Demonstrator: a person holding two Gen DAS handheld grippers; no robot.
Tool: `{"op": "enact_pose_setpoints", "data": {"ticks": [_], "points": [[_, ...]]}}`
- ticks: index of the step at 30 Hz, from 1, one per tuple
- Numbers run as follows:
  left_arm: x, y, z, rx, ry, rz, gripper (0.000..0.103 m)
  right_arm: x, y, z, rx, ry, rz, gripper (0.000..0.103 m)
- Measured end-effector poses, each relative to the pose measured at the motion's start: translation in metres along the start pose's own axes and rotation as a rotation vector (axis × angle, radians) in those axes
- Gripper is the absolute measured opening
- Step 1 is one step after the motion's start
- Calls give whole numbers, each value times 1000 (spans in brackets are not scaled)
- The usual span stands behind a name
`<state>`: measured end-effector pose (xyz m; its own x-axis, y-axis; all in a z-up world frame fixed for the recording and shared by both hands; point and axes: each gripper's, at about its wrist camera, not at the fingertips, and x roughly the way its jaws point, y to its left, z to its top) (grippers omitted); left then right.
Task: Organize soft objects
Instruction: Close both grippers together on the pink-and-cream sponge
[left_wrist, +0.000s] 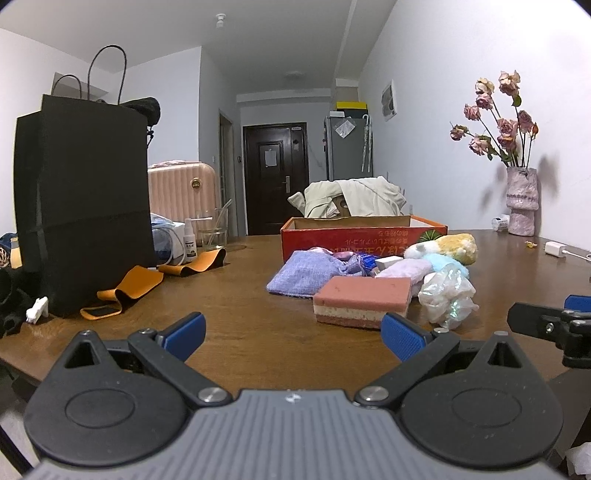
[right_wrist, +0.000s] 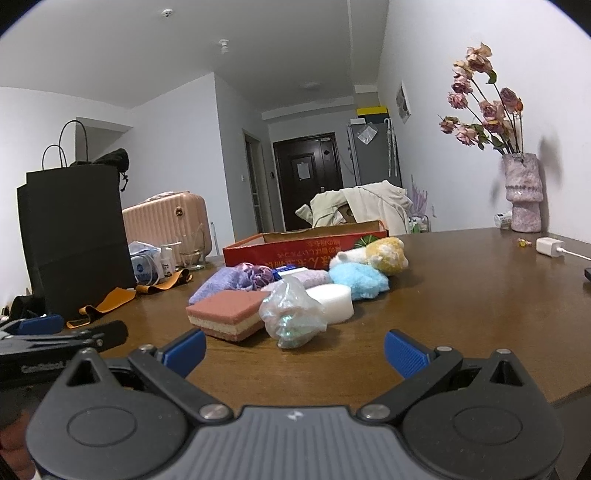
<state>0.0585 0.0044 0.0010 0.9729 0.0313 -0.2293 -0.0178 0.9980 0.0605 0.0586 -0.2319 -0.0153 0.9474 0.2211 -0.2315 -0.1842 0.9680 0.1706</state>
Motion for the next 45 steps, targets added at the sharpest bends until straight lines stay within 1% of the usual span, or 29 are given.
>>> {"op": "enact_pose_setpoints", "data": {"ticks": [3,5,6,8,9,10,11,12,13,14,15,17,19,20,21,22,24,25,27,29,32,34,35,36,37,42,45], "points": [[12,2,6,0,11,-17,103,9,1,4,11,5,6,103],[22,4,11,-1,26,-43,103,16,1,7,23,15,14,103],[27,5,13,-3,35,-58,103,21,1,10,34,22,25,103],[45,8,20,-5,71,-116,103,30,2,14,49,44,56,101],[52,10,22,-10,80,-146,103,36,3,16,56,58,77,90],[61,13,26,-17,84,-175,103,42,5,19,67,77,99,75],[70,16,30,-27,84,-193,103,49,6,22,84,100,130,67],[80,20,34,-39,84,-198,103,57,6,24,109,123,169,54],[91,24,37,-50,91,-200,103,68,5,26,145,151,210,43],[103,27,41,-63,108,-206,103,79,4,27,182,185,241,40],[115,31,45,-80,131,-216,101,90,4,27,213,216,260,40],[139,38,49,-123,186,-275,96,109,5,26,259,254,280,40],[157,44,52,-167,244,-322,82,123,5,27,288,263,281,40],[165,45,53,-181,265,-355,78,129,5,29,299,267,274,40],[172,47,51,-200,287,-386,67,135,4,31,310,264,268,40],[178,48,50,-220,314,-392,50,141,4,32,317,264,262,40],[188,51,45,-255,378,-410,32,151,1,35,335,275,251,40],[189,54,41,-286,394,-434,29,155,0,35,342,280,250,41],[183,58,38,-318,402,-456,27,160,0,36,336,285,242,40],[169,60,37,-319,401,-458,27,158,2,38,321,295,241,40],[141,63,30,-343,417,-484,29,142,8,44,245,306,255,41],[124,64,25,-353,432,-497,31,129,8,45,238,311,269,42],[117,65,24,-351,428,-497,35,123,8,45,242,320,283,42],[113,66,24,-348,422,-498,41,121,7,43,244,324,292,42],[112,67,23,-350,415,-493,44,119,7,42,250,327,299,42],[124,65,24,-358,433,-474,43,124,8,32,280,356,299,42],[120,63,24,-354,424,-465,41,121,11,30,279,352,289,41]]}}
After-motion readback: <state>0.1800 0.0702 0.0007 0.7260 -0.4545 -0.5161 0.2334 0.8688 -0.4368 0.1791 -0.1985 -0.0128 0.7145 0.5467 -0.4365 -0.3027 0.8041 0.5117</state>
